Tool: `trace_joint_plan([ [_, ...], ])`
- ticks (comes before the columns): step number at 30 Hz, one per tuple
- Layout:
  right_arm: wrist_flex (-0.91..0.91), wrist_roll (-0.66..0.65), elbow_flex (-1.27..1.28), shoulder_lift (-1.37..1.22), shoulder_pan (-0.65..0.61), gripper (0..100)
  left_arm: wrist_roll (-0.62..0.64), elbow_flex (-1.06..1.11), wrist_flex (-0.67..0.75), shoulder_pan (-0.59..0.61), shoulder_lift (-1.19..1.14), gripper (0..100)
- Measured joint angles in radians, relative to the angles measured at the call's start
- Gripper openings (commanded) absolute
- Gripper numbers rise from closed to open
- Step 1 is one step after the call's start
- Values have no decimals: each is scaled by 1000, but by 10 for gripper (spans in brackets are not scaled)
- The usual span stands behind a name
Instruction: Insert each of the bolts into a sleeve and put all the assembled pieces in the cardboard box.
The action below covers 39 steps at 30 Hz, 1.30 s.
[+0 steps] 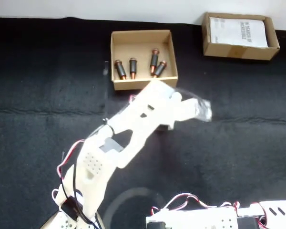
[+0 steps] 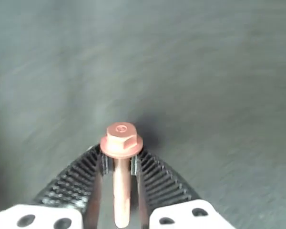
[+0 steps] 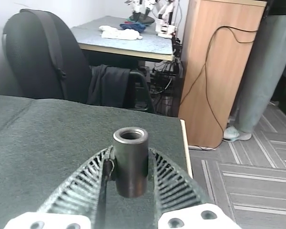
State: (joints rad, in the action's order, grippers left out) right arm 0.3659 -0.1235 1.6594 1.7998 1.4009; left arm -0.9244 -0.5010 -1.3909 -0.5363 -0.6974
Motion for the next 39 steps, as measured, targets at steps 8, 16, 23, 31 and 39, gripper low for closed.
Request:
trace_joint_plan([
  [8,66,0,0,0,-121,6,307,-121,9,87,167,9],
  [16,222,-6,0,0,-420,6,480,-229,-63,252,236,9],
  [23,227,-6,0,0,-789,6,520,-296,-252,361,396,9],
  [31,227,-6,0,0,-1178,6,529,-296,-351,471,658,9],
  [39,227,198,0,0,-1534,6,629,-183,-351,483,953,9],
])
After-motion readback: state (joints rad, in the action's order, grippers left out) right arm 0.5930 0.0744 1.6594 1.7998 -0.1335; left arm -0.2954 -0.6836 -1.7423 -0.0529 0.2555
